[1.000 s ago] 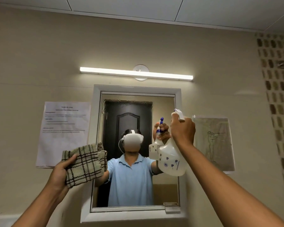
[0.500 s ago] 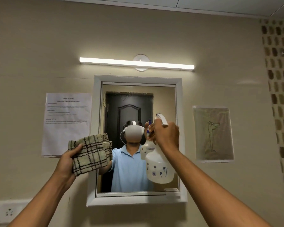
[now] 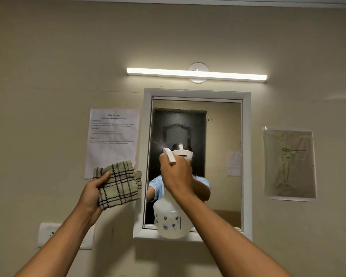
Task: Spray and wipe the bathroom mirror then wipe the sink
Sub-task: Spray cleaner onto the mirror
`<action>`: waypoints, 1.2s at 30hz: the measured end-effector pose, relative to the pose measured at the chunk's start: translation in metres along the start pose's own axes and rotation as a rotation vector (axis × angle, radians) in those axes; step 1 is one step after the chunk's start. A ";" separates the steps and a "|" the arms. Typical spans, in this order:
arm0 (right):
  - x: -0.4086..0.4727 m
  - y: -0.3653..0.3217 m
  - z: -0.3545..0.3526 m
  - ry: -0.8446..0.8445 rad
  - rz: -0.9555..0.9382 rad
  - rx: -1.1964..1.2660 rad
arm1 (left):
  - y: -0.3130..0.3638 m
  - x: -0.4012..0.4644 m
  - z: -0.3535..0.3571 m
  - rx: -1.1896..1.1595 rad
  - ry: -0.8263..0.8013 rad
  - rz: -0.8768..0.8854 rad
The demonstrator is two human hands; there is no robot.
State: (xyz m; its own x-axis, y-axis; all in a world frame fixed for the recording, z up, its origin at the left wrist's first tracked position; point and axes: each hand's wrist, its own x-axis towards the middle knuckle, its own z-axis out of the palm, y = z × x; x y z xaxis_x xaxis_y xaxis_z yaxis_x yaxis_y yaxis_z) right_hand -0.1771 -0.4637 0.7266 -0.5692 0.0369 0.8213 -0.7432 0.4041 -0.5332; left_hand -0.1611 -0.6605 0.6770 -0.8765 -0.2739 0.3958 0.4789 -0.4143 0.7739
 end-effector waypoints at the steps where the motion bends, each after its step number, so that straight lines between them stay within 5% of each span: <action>1: -0.002 0.002 0.000 -0.009 0.006 0.001 | 0.000 0.000 -0.002 -0.001 -0.002 -0.001; 22: 0.012 0.085 -0.135 0.370 0.254 -0.137 | -0.035 0.010 0.033 -0.031 -0.114 -0.078; 36: -0.026 0.087 -0.076 0.235 0.241 -0.107 | -0.033 0.004 0.019 -0.015 -0.089 -0.094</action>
State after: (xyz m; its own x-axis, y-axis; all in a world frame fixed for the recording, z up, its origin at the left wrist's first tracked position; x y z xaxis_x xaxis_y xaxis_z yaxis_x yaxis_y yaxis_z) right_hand -0.2005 -0.3596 0.6744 -0.6178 0.3474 0.7054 -0.5495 0.4510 -0.7033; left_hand -0.1818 -0.6312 0.6625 -0.9181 -0.1559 0.3645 0.3946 -0.4480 0.8022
